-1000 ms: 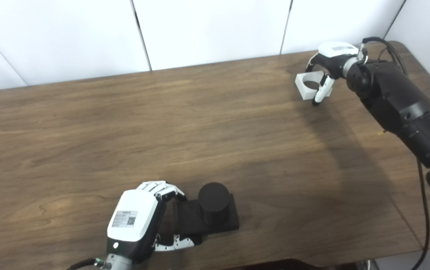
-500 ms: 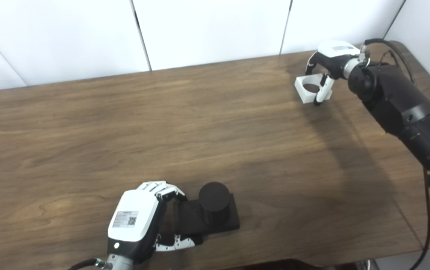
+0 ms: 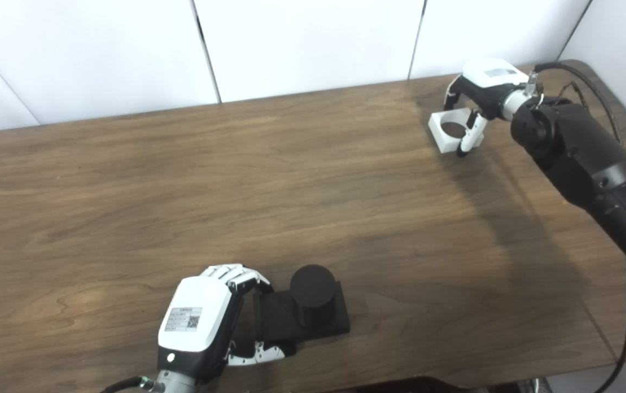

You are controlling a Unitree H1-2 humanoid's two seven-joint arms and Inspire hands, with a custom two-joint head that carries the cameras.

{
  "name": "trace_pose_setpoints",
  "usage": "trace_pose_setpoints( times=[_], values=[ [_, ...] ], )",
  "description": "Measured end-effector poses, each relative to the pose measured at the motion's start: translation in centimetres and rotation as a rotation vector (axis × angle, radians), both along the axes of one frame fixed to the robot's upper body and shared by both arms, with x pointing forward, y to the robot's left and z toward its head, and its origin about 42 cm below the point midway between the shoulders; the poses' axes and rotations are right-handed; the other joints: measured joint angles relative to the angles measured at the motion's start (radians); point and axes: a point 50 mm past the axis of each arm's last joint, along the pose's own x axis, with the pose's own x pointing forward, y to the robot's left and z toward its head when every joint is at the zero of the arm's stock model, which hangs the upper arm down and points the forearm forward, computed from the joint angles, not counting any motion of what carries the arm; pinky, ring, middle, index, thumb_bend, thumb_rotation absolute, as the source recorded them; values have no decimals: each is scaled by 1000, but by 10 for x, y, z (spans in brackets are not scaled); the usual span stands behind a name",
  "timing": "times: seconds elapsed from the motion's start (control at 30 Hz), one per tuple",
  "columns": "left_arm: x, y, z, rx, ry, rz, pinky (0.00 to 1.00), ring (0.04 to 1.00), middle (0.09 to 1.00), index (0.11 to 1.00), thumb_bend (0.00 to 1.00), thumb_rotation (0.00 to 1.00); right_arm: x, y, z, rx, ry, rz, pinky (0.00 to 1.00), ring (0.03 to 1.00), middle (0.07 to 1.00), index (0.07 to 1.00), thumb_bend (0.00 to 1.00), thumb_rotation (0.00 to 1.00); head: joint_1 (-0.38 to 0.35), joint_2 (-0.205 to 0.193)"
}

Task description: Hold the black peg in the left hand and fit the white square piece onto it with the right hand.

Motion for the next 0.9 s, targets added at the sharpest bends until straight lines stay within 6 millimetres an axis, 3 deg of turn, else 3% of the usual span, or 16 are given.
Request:
trace_pose_setpoints(
  times=[0.33, 0.67, 0.9],
  values=[
    [3, -10, -2, -16, -1, 7, 770, 764, 693, 485, 522, 50, -56, 64, 77, -27, -66, 300, 810, 864, 749, 485, 522, 128, 55, 21],
    [5, -22, -1, -10, -11, 7, 779, 768, 698, 485, 522, 50, -120, 108, 114, -15, -30, 528, 800, 860, 741, 484, 523, 130, 101, 55],
    [6, -27, -1, -7, -14, 8, 782, 767, 696, 485, 522, 50, -152, 129, 124, 50, -15, 639, 829, 859, 736, 483, 522, 129, 106, 69]
  ],
)
